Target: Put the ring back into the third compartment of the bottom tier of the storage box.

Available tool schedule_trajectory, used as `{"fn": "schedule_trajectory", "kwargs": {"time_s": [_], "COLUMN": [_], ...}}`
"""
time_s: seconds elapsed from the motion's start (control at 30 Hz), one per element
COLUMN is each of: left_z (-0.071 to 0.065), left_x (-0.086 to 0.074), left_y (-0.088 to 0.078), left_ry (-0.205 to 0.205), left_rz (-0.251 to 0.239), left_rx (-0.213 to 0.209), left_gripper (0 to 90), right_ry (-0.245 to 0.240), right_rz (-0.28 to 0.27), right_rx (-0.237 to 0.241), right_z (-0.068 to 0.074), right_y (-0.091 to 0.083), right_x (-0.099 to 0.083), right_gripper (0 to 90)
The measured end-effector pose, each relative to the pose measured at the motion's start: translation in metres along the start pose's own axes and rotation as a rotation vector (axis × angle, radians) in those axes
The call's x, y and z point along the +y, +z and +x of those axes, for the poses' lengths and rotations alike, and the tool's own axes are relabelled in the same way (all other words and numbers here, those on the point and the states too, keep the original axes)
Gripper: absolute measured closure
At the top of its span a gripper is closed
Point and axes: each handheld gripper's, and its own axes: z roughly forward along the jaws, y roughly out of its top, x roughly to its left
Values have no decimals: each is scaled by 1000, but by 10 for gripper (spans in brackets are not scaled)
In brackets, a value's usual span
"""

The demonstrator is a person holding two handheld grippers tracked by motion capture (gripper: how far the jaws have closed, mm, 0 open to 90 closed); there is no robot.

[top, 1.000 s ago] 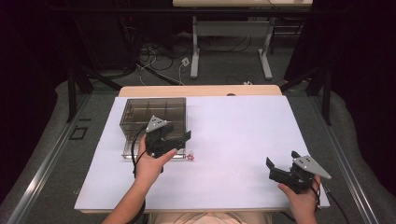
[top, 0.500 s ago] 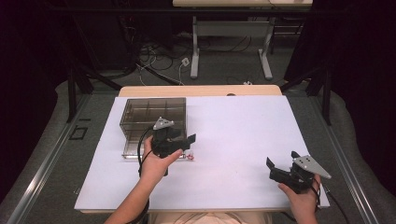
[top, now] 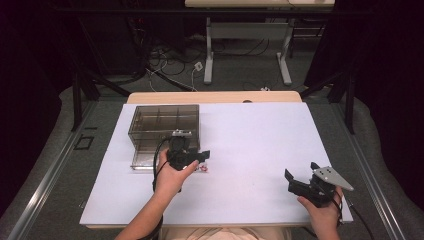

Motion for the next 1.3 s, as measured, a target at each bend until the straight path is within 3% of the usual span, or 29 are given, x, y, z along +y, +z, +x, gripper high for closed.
{"fn": "schedule_trajectory", "kwargs": {"time_s": [0.47,0.77,1.3], "left_z": [3,5,6], "left_x": [-3,-6,-13], "left_y": [16,23,35], "left_ry": [-21,-29,-41], "left_rz": [79,122,177], "left_rx": [53,56,77], "left_gripper": [607,680,715], "right_ry": [10,10,8], "right_rz": [21,13,21], "right_rx": [6,11,14], "right_z": [-1,-2,-1], "right_y": [0,2,2], "right_x": [-1,-2,-2], "right_gripper": [66,75,97]}}
